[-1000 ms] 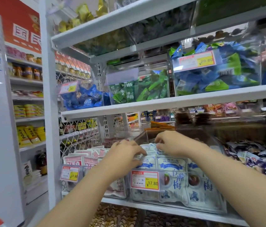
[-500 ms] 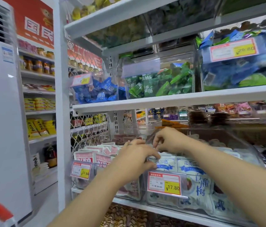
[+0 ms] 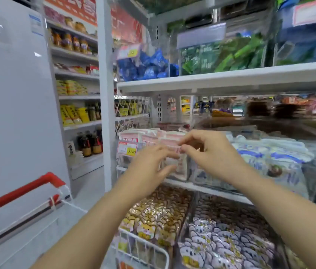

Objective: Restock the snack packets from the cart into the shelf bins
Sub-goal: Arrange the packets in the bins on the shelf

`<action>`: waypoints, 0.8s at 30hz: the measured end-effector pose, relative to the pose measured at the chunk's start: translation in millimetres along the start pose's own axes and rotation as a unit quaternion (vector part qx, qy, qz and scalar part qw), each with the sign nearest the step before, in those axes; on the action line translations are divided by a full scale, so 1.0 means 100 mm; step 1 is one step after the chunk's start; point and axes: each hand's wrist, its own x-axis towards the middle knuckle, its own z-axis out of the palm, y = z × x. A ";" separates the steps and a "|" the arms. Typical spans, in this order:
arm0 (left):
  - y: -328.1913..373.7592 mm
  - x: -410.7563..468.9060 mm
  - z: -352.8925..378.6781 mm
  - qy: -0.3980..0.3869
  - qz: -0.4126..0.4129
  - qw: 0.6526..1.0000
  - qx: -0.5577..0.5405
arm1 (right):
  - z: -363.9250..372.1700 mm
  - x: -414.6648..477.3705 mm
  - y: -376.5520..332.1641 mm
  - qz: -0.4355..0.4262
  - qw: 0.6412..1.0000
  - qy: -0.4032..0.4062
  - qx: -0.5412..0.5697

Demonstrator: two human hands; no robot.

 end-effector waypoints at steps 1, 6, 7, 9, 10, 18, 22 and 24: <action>-0.06 -0.22 -0.02 -0.009 -0.020 1.000 -0.002 | 0.16 -0.11 -0.07 -0.001 1.000 -0.020 0.019; -0.42 -1.39 -0.11 -0.091 -0.156 0.983 -0.007 | 1.13 -0.63 -0.24 0.012 0.984 -0.162 0.068; -0.51 -1.62 -0.11 -0.115 -0.188 0.975 0.002 | 1.35 -0.73 -0.24 0.017 0.978 -0.198 0.068; -0.70 -2.01 -0.11 -0.157 -0.243 0.957 0.024 | 1.78 -0.91 -0.21 0.017 0.958 -0.279 0.064; -0.81 -2.18 -0.10 -0.180 -0.267 0.946 0.036 | 1.99 -0.98 -0.19 0.008 0.945 -0.322 0.060; -1.26 -2.71 -0.02 -0.297 -0.380 0.868 0.118 | 3.16 -1.20 -0.21 -0.027 0.754 -0.651 -0.090; -1.27 -2.69 -0.04 -0.212 -0.435 0.868 0.109 | 3.57 -1.24 -0.23 0.017 0.744 -0.662 -0.089; -1.23 -2.68 -0.05 -0.192 -0.441 0.869 0.116 | 3.74 -1.33 -0.22 0.049 0.749 -0.655 -0.090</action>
